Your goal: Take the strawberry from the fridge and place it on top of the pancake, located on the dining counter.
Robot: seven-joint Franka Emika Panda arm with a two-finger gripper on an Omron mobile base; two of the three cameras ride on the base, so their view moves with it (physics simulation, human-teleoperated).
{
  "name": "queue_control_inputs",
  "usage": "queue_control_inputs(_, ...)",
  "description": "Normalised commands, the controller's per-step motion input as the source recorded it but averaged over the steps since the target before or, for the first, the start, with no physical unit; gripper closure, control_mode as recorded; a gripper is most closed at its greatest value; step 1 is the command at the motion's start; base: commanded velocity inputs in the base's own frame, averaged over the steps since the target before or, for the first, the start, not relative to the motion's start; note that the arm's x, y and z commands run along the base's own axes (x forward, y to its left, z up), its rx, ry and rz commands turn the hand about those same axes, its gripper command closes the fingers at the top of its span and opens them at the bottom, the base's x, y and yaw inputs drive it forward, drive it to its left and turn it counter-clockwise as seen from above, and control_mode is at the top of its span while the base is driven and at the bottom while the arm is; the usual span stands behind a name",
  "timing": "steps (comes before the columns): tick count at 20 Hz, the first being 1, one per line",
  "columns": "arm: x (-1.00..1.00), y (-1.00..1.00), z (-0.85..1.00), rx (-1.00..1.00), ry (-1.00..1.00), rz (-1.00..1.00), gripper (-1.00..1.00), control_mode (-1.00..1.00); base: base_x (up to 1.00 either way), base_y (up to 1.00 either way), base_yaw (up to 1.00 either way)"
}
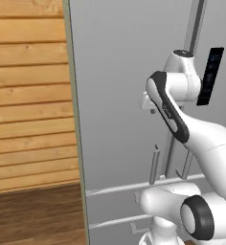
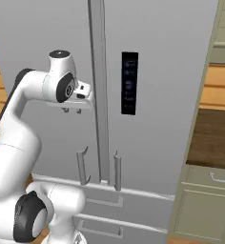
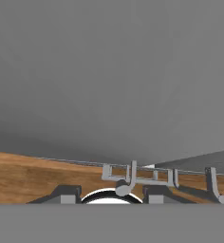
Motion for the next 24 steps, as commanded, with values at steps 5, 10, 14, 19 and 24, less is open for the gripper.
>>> queue_control_inputs(5, -0.01, 0.0, 0.0, 0.0, 0.0, 0.0, -1.0, 1.0, -0.37, -0.03, -0.03)
queue_control_inputs(10, 0.0, 0.0, 0.0, 0.0, 0.0, 0.0, -1.0, 1.0, -0.7, -0.16, -0.01)
queue_control_inputs(14, 0.0, 0.0, 0.0, 0.0, 0.0, 0.0, -1.0, 1.0, -0.39, -0.31, -0.01)
queue_control_inputs(19, 0.0, 0.0, 0.0, 0.0, 0.0, 0.0, -1.0, 1.0, 0.0, -0.57, 0.0)
queue_control_inputs(24, 0.0, 0.0, 0.0, 0.0, 0.0, 0.0, -1.0, 1.0, -0.01, -0.49, -0.04)
